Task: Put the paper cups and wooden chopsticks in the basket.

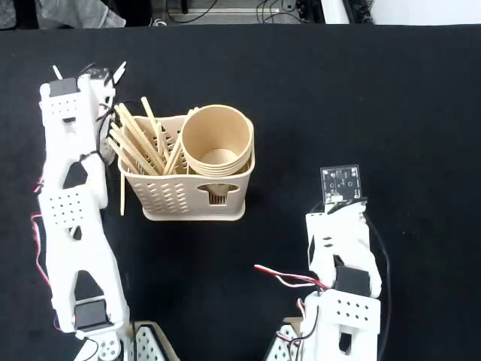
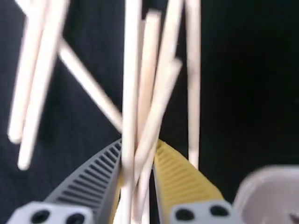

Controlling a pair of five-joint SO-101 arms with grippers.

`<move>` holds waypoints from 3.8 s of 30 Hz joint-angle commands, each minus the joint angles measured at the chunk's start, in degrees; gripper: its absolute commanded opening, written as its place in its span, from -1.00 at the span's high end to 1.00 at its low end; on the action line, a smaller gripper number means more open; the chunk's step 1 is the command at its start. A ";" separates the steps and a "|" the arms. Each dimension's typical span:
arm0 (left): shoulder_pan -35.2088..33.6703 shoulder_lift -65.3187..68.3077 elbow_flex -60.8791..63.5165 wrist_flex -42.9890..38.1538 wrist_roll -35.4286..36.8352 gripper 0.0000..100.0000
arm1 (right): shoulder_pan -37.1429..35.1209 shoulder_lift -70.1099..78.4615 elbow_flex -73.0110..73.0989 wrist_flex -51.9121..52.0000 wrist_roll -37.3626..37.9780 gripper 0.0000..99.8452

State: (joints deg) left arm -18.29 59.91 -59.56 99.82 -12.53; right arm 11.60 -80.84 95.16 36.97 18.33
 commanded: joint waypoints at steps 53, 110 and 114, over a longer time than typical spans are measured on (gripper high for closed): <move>-3.30 -121.05 90.95 -61.54 17.41 0.94 | 0.44 -0.84 -0.31 -0.79 -0.26 0.98; 22.20 -118.59 88.84 -58.64 17.41 0.94 | 0.44 -0.84 -0.22 -0.79 -0.26 0.98; 22.20 -118.59 96.75 -65.85 17.41 0.94 | 0.44 -0.84 -0.22 -0.79 -0.26 0.98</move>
State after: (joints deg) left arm 3.52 -58.86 33.10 40.04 4.35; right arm 11.60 -80.84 95.16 36.97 18.33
